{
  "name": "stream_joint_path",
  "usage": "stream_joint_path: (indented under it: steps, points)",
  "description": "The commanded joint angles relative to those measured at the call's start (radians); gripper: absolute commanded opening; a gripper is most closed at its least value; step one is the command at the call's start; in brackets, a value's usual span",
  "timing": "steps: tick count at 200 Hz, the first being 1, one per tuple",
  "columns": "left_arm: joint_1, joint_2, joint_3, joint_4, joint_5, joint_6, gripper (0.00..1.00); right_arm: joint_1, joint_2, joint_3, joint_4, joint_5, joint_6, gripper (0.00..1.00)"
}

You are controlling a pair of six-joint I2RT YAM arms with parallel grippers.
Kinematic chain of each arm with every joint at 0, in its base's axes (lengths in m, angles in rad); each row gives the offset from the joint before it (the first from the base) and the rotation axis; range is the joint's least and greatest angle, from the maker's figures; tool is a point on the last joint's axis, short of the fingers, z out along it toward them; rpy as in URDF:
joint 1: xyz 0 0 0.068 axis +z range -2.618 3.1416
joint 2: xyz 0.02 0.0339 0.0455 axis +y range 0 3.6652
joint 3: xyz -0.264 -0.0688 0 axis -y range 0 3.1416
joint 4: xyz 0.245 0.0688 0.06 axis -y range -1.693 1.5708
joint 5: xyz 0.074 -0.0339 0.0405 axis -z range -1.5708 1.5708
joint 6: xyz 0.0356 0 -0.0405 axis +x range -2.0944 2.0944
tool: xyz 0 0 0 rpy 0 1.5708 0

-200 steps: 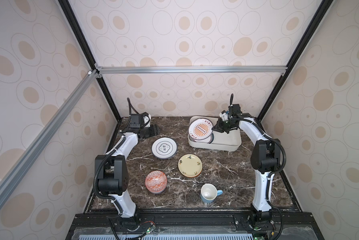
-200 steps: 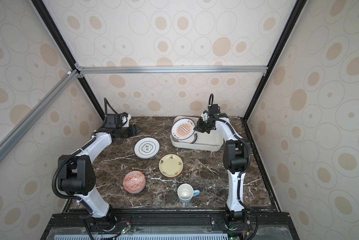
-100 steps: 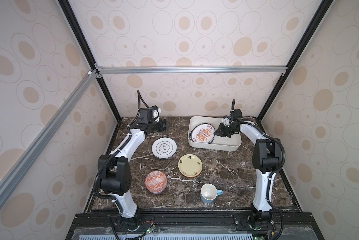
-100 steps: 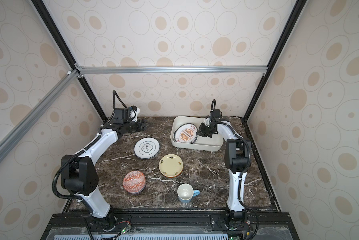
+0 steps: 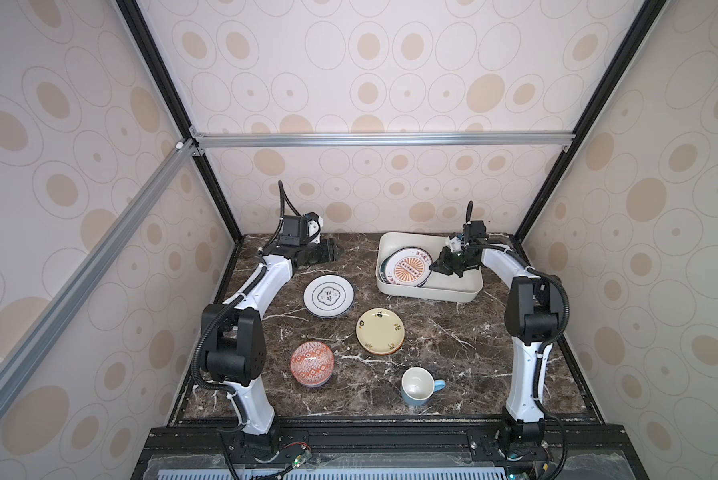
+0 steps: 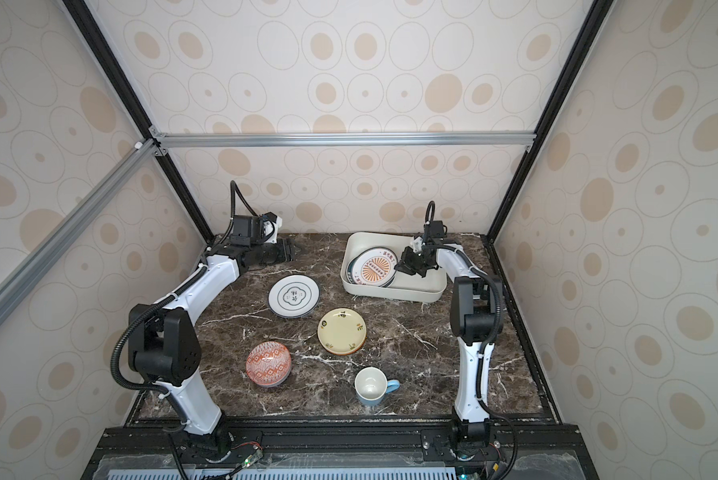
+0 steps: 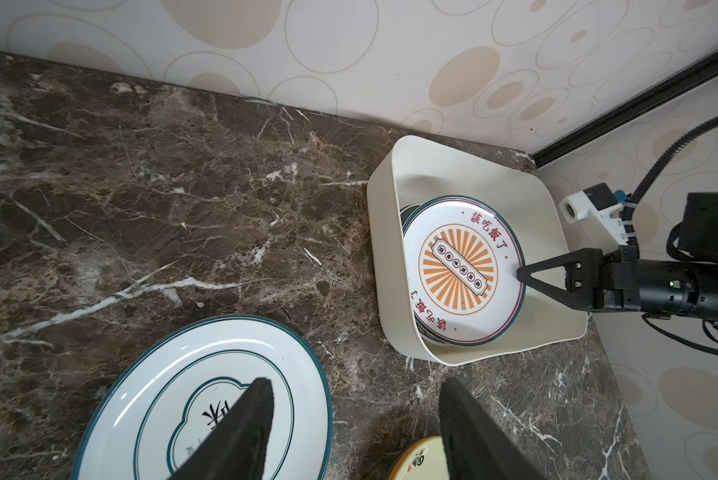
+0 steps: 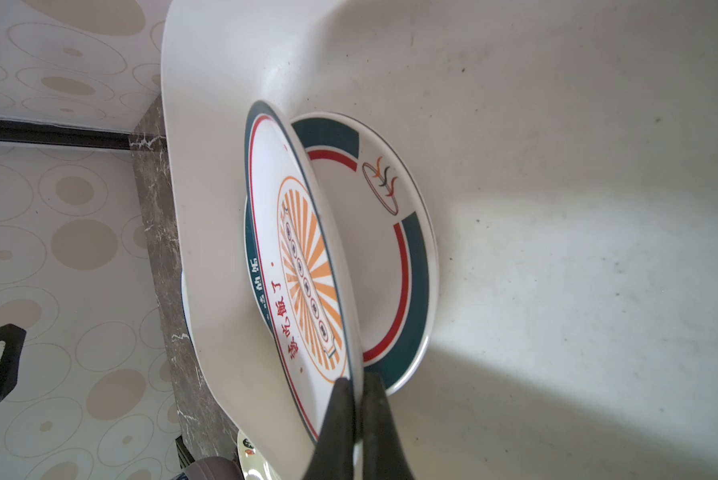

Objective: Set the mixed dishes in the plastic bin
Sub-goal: 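Lower the sunburst plate flat in the bin and open the right gripper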

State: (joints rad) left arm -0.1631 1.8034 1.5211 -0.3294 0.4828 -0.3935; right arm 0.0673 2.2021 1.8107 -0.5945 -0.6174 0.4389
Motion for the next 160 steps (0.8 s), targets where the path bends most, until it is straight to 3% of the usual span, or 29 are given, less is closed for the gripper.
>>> stream_joint_path:
  steps: [1,40,94,160]
  points:
    - [0.001,0.019,0.065,-0.02,-0.006,0.005,0.64,0.01,0.029,0.015,-0.006,-0.027,0.0,0.0]
    - [0.0,0.045,0.086,-0.026,0.0,0.012,0.64,0.037,0.066,0.065,-0.07,0.001,-0.021,0.04]
    - [0.0,0.066,0.095,-0.043,0.002,0.036,0.64,0.085,0.139,0.236,-0.269,0.096,-0.119,0.39]
    - [0.002,0.057,0.035,-0.025,-0.001,0.064,0.64,0.12,0.18,0.377,-0.439,0.212,-0.18,0.5]
